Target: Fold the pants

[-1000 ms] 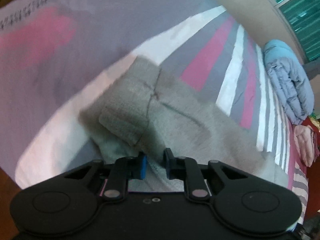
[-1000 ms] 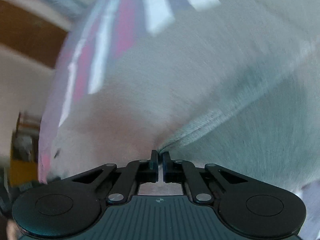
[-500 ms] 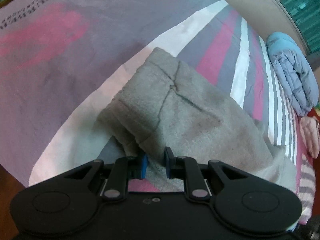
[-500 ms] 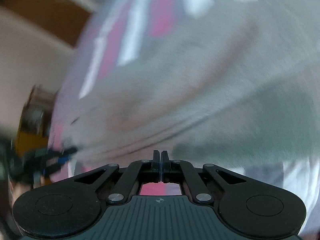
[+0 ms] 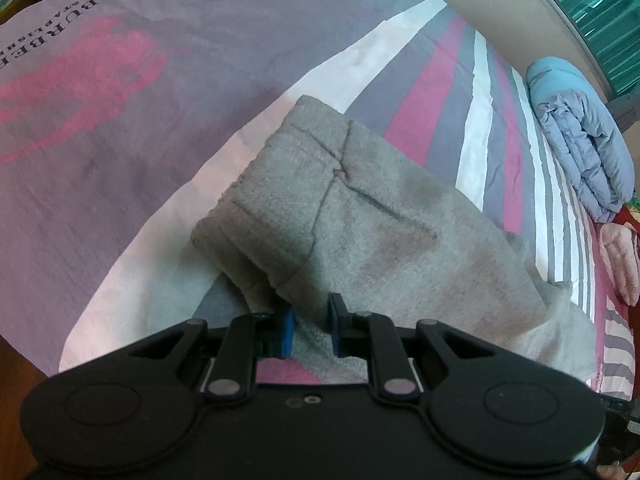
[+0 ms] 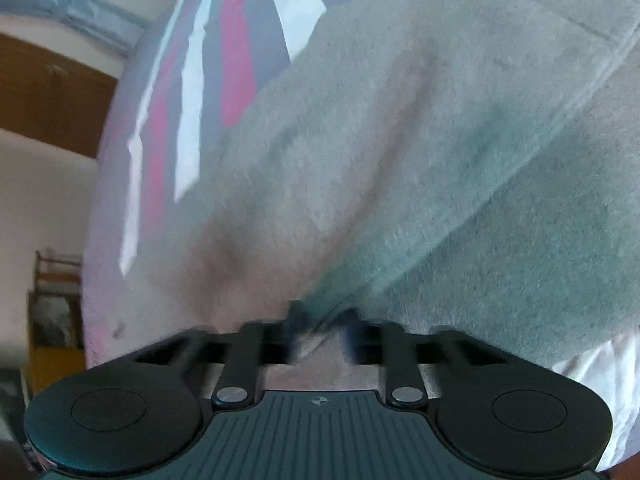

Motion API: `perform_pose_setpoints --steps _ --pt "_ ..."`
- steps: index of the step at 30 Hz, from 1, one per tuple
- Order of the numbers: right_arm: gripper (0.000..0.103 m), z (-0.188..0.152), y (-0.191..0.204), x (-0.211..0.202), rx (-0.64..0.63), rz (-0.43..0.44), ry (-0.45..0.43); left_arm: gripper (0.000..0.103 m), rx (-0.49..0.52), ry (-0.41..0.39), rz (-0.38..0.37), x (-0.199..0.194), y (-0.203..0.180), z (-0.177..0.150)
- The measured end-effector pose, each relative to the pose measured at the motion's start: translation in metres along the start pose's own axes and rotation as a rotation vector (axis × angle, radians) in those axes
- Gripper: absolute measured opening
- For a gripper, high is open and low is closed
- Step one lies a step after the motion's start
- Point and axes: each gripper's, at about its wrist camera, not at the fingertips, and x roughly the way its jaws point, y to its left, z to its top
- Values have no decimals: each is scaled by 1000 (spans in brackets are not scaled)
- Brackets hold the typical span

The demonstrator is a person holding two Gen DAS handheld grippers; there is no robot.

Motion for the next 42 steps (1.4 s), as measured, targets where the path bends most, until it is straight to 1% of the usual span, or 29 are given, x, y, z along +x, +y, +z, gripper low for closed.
perform_pose_setpoints --steps 3,4,6,8,9,11,14,15,17,18,19,20,21,22,23,24,25,27,28,29,31,34,35,36,37,38,39,41,42 --pt "20 4 5 11 6 -2 24 8 5 4 18 4 -3 -1" --pt "18 4 6 12 3 -3 16 8 7 4 27 4 -5 -2" --pt "9 5 5 7 -69 -38 -4 8 22 -2 49 4 -9 -3" --pt "7 -3 21 -3 -136 -47 -37 8 60 -24 61 0 -16 -3" --pt "7 -8 30 -10 -194 -46 -73 8 82 -38 58 -4 -19 -1" --pt "7 -15 48 -28 -279 -24 -137 8 111 -68 44 -15 -22 5" --pt "5 -28 73 -55 -344 50 -174 8 130 -107 42 -26 -17 16" --pt "5 -35 78 -61 -369 69 -178 8 122 -101 41 -25 -12 18" --pt "5 -50 85 -52 -406 77 -178 8 98 -39 49 -11 -2 12" --pt "5 -58 82 -44 -426 56 -169 8 101 -10 52 -3 1 4" --pt "5 -64 76 -31 -449 15 -160 8 110 -6 57 1 0 -2" --pt "5 -66 66 -18 -435 -19 -138 8 119 -12 56 2 0 -7" --pt "5 -66 54 -8 -385 -37 -104 8 118 -15 50 1 0 -9" --pt "5 -67 45 -3 -358 -46 -89 8 105 -14 44 1 1 -10" --pt "5 -69 41 3 -363 -58 -87 8 90 -12 37 1 3 -9" --pt "5 -72 40 6 -383 -69 -95 11 77 -8 31 1 5 -7" --pt "5 -73 43 8 -391 -73 -99 11 63 -4 22 1 7 -5" --pt "5 -73 46 8 -397 -77 -113 20 24 2 -15 -3 12 -1" --pt "5 -73 44 6 -397 -79 -121 20 7 -6 -21 -8 14 1" --pt "5 -71 44 7 -390 -77 -110 20 2 -16 -28 -14 16 3" --pt "5 -70 44 12 -401 -69 -57 20 -9 -35 -33 -27 21 5" --pt "6 -69 44 9 -381 -65 -49 20 -39 -74 -26 -45 29 11" --pt "7 -68 42 8 -367 -60 -47 20 -36 -89 -12 -50 29 11" --pt "16 -67 41 7 -354 -54 -43 20 -25 -106 14 -54 27 13" --pt "33 -66 40 2 -350 -56 -46 20 -12 -119 31 -56 24 14" --pt "45 -67 40 0 -358 -57 -55 20 3 -128 40 -57 19 17" --pt "65 -68 40 -3 -370 -59 -71 20 16 -129 40 -56 15 18" --pt "66 -72 41 -8 -397 -69 -107 20 18 -121 25 -52 8 19" --pt "66 -72 42 -8 -407 -68 -107 20 22 -112 20 -47 3 18"
